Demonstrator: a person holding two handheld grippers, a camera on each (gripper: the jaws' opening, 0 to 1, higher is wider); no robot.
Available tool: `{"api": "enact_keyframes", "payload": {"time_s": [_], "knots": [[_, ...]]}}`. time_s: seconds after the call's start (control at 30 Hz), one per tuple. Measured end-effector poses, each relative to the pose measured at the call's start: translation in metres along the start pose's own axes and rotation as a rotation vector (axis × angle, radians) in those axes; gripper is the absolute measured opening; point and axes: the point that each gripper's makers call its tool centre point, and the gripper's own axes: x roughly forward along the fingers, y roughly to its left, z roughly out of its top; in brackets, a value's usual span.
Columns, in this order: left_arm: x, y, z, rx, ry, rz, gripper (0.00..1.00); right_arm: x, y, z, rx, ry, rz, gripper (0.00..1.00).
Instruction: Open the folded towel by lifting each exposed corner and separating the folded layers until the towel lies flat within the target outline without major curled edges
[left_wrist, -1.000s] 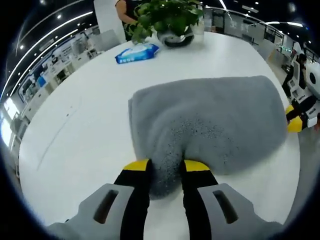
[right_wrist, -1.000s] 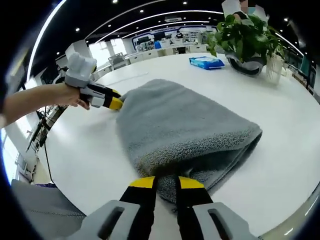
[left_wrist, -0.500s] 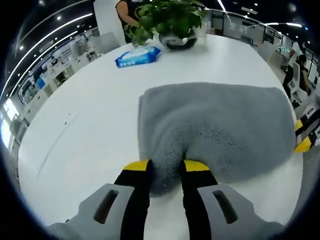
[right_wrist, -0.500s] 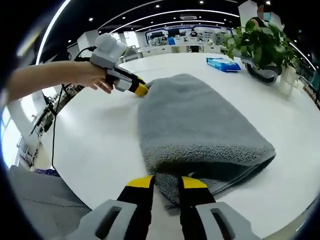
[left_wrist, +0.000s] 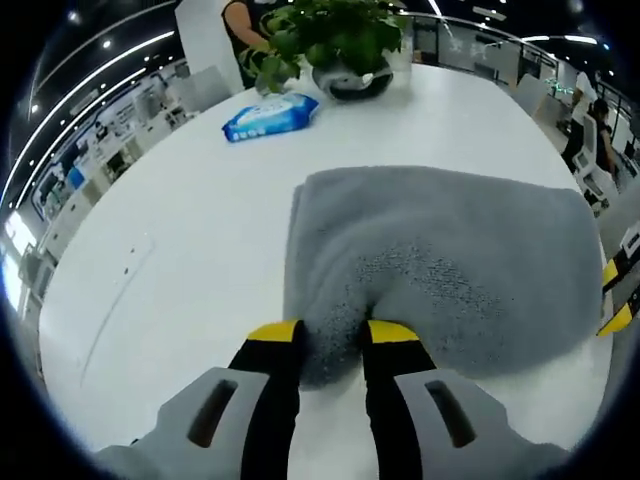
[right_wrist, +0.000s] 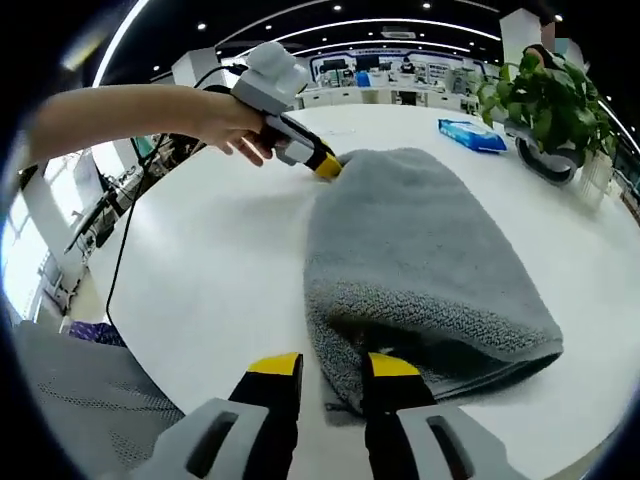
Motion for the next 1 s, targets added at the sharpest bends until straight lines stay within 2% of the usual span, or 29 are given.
{"api": "enact_keyframes", "payload": {"time_s": [0.2, 0.4, 0.53, 0.6, 0.67, 0.77, 0.9, 1.0], "knots": [[0.006, 0.004, 0.006, 0.009, 0.000, 0.000, 0.23, 0.003, 0.009, 0.002, -0.006, 0.004, 0.024, 0.24], [0.006, 0.005, 0.005, -0.034, -0.007, -0.007, 0.22, 0.004, 0.012, 0.003, -0.005, 0.004, 0.031, 0.23], [0.006, 0.004, 0.005, -0.044, -0.003, -0.008, 0.23, 0.005, 0.012, 0.003, -0.040, 0.010, 0.025, 0.22], [0.005, 0.004, 0.006, -0.038, -0.003, -0.004, 0.23, 0.004, 0.006, 0.003, -0.078, 0.006, 0.002, 0.17], [0.004, 0.005, 0.006, -0.034, -0.005, 0.009, 0.25, 0.004, 0.003, 0.003, -0.073, 0.001, -0.001, 0.13], [0.001, 0.006, 0.006, -0.043, 0.005, 0.038, 0.25, 0.003, 0.001, 0.005, -0.068, -0.013, 0.015, 0.14], [-0.006, 0.004, 0.005, -0.001, 0.007, 0.086, 0.24, -0.001, 0.001, 0.007, -0.094, -0.028, 0.021, 0.16], [-0.019, 0.004, 0.008, -0.067, -0.032, 0.117, 0.23, -0.006, 0.006, 0.015, -0.077, -0.068, 0.057, 0.22]]}}
